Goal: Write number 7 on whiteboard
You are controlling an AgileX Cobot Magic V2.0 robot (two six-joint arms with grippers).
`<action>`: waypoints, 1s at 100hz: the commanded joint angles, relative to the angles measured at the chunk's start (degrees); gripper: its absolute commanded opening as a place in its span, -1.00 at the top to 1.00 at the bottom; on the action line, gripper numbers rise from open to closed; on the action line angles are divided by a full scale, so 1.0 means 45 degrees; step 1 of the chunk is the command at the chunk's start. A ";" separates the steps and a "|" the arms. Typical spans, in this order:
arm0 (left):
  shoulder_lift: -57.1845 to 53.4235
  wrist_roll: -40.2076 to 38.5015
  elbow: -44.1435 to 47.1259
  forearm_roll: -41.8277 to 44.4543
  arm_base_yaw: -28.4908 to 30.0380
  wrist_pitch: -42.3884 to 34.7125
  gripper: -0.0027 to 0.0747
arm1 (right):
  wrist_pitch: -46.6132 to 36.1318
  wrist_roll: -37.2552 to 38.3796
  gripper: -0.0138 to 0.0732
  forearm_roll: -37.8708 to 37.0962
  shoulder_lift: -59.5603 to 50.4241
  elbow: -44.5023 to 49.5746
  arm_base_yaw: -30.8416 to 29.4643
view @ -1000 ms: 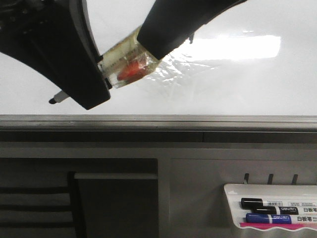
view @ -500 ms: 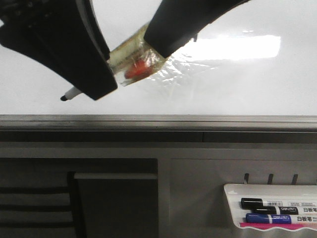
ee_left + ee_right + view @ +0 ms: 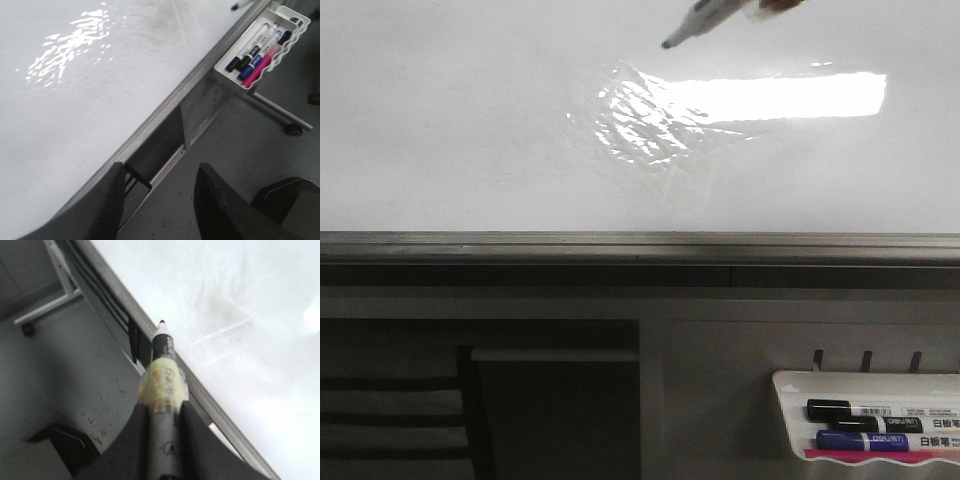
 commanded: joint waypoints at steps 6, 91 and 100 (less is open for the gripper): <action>-0.1338 -0.0211 0.1168 -0.0541 0.0721 -0.1536 0.18 | -0.3026 0.1534 0.79 -0.0204 -0.1070 0.1103 -0.0005; -0.1795 -0.0211 0.2161 -0.0656 0.0915 -0.2746 0.18 | -0.4399 0.2786 0.79 -0.0085 0.2473 -0.0393 -0.0410; -0.1706 -0.0211 0.2161 -0.0656 0.0915 -0.2898 0.18 | -0.4694 0.2786 0.79 -0.0085 0.2844 -0.0506 -0.0410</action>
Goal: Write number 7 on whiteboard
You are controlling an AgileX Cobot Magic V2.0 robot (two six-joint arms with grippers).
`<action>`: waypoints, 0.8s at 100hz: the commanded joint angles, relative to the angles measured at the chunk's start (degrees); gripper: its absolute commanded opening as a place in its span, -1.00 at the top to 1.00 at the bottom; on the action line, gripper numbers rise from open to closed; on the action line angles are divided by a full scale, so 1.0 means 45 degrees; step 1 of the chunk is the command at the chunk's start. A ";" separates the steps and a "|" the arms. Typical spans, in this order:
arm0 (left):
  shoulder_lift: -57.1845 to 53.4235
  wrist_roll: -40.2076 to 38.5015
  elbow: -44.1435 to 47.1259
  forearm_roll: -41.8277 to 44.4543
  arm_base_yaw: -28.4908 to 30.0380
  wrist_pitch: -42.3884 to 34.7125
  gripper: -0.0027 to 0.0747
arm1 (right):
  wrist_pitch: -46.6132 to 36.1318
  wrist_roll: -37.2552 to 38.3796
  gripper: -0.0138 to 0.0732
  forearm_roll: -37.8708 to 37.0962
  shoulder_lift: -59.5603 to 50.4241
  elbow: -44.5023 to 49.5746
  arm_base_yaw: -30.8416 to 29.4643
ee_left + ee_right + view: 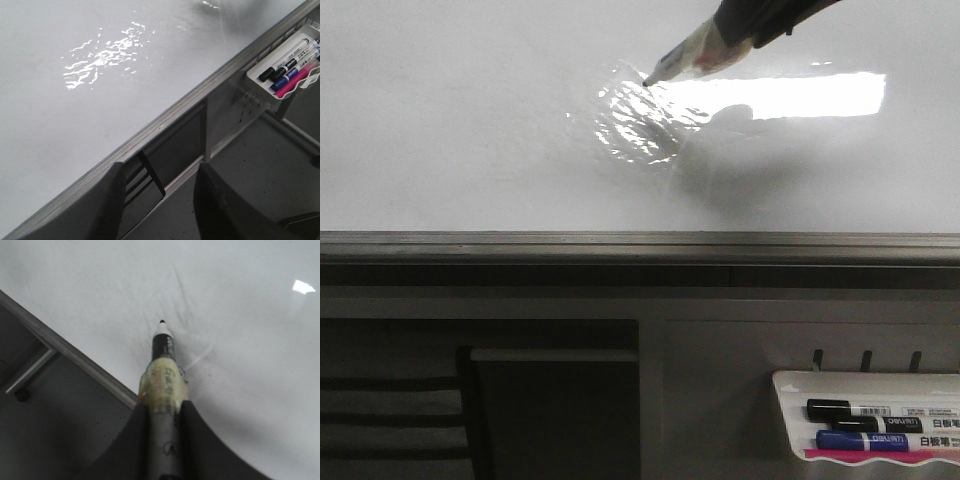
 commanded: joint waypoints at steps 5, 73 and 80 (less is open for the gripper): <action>0.0086 -0.0152 -0.0331 -0.0361 0.0056 -0.0971 0.18 | -0.1344 0.0021 0.79 0.0010 0.0098 -0.0559 0.0011; 0.0086 -0.0130 -0.0331 -0.0361 0.0056 -0.1147 0.18 | 0.0073 0.0042 0.79 -0.0468 0.0059 -0.0472 -0.1740; 0.0086 -0.0130 -0.0331 -0.0361 0.0056 -0.1164 0.18 | 0.0073 0.0042 0.79 -0.0439 0.0059 -0.0472 -0.1740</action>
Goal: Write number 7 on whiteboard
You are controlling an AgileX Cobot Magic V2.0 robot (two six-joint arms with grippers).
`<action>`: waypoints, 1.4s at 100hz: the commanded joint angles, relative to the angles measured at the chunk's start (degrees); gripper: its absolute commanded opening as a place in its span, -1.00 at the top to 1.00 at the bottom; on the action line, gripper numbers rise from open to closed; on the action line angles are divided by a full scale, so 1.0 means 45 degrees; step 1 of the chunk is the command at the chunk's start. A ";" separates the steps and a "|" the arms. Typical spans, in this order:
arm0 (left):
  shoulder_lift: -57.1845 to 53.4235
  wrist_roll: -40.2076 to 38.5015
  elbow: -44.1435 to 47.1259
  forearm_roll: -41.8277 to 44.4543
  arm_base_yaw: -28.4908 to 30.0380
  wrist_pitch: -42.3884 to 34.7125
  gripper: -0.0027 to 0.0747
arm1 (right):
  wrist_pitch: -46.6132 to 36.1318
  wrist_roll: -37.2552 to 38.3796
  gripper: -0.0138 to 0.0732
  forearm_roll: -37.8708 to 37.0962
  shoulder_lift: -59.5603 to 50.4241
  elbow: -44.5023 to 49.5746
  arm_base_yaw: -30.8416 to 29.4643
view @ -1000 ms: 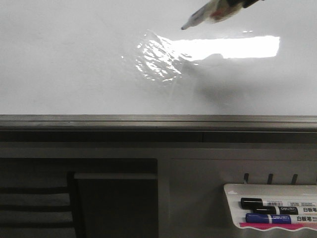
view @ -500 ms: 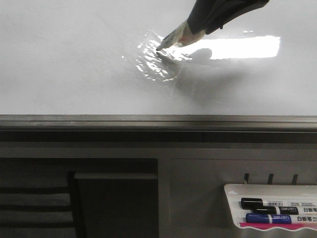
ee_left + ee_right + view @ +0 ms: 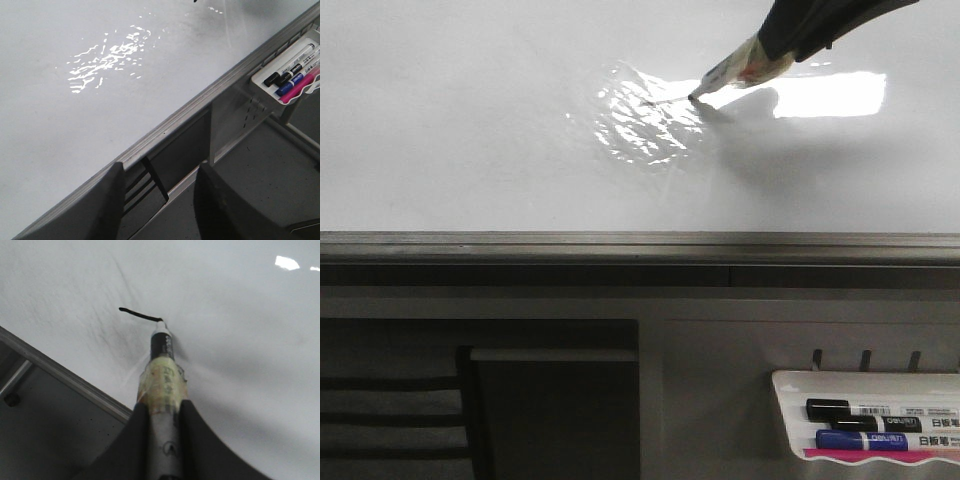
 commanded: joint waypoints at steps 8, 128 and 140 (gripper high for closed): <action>-0.0004 -0.0108 -0.0331 -0.0361 0.0036 -0.0822 0.18 | -0.0440 0.0014 0.79 -0.0453 -0.0210 -0.0310 -0.0150; 0.5464 0.4361 -0.4414 -0.1389 -0.5067 0.0546 0.18 | 0.3362 -0.7681 0.79 0.0255 -0.3053 -0.0204 0.2530; 0.6483 0.4707 -0.4972 -0.1389 -0.5699 -0.0208 0.18 | 0.3362 -0.7770 0.79 0.0255 -0.3053 -0.0204 0.2530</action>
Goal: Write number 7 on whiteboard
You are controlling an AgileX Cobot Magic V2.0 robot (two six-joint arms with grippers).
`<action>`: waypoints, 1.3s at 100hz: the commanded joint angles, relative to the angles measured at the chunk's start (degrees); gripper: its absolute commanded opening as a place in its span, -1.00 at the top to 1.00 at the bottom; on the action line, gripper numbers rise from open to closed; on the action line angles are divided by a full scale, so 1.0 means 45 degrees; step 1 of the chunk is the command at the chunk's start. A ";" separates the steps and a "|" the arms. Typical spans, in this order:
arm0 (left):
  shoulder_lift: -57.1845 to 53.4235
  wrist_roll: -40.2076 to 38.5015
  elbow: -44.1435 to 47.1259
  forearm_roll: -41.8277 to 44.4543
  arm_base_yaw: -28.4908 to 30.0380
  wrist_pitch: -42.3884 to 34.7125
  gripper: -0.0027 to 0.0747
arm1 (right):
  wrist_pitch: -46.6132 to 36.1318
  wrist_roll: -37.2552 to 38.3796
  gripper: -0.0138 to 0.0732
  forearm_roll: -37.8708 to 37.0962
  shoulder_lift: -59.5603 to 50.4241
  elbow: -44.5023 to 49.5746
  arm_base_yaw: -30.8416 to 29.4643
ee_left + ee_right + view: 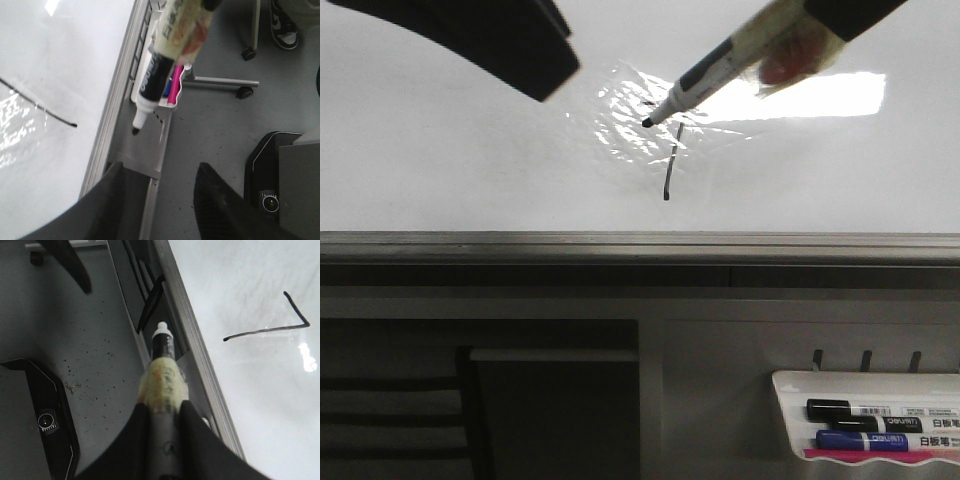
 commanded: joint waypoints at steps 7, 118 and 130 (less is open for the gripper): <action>0.0800 0.0266 -0.1025 -0.0433 -0.0715 -0.1592 0.18 | -0.0532 -0.0229 0.79 0.0098 -0.0256 -0.0448 -0.0030; 0.1839 0.0295 -0.1221 -0.0433 -0.1355 -0.2759 0.95 | -0.0531 -0.0229 0.76 0.0072 -0.0192 -0.0424 -0.0030; 0.1839 0.0236 -0.1221 -0.0433 -0.1355 -0.2560 0.98 | -0.0531 -0.0204 0.39 0.0010 -0.0192 -0.0424 -0.0030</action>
